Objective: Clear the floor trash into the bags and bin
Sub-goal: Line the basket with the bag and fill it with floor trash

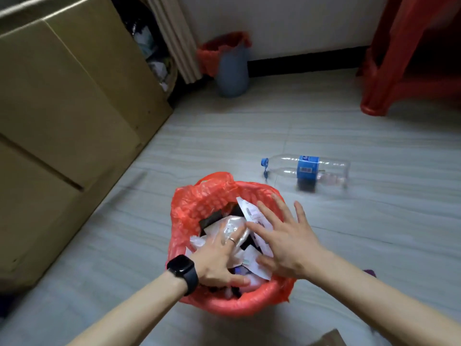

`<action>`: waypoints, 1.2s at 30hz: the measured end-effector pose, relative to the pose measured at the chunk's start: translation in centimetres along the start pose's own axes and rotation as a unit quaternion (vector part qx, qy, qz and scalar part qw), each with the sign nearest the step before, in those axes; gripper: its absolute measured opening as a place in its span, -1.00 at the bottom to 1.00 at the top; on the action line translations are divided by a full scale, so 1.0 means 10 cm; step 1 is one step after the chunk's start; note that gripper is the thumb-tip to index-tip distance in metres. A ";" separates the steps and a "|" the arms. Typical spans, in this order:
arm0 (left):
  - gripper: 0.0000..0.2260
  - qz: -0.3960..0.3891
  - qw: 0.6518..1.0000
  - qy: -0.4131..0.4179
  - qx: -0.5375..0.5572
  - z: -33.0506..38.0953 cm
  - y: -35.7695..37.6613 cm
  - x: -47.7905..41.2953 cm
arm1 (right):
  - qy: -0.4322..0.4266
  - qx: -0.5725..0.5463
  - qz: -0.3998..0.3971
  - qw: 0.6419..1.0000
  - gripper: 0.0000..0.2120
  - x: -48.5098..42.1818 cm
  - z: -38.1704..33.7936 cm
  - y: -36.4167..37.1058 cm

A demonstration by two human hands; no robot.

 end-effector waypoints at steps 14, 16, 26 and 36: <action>0.24 -0.043 0.996 -0.051 -0.051 -0.05 0.06 -0.40 | -0.034 0.169 -0.276 0.946 -0.53 -0.37 -0.44 0.02; 0.14 -0.041 0.996 -0.061 -0.043 -0.03 0.00 -0.37 | -0.034 0.124 -0.257 0.958 -0.53 -0.31 -0.39 -0.04; -0.39 -0.032 0.995 -0.062 0.069 0.34 -1.01 0.06 | -0.063 -0.160 -0.068 0.983 -0.44 0.04 -0.06 -0.50; -0.68 0.116 0.988 0.102 0.026 1.51 -1.16 -0.15 | 0.058 -0.177 0.044 0.982 -0.72 0.58 0.76 -0.53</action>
Point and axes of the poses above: each hand's wrist, its own x-axis away from the middle knuckle, its own y-axis out of the palm, z = x × y, the point moved 2 cm from there along -x, towards the middle knuckle, and after that the axes turned 12 degrees about x, right-handed, at the moved point
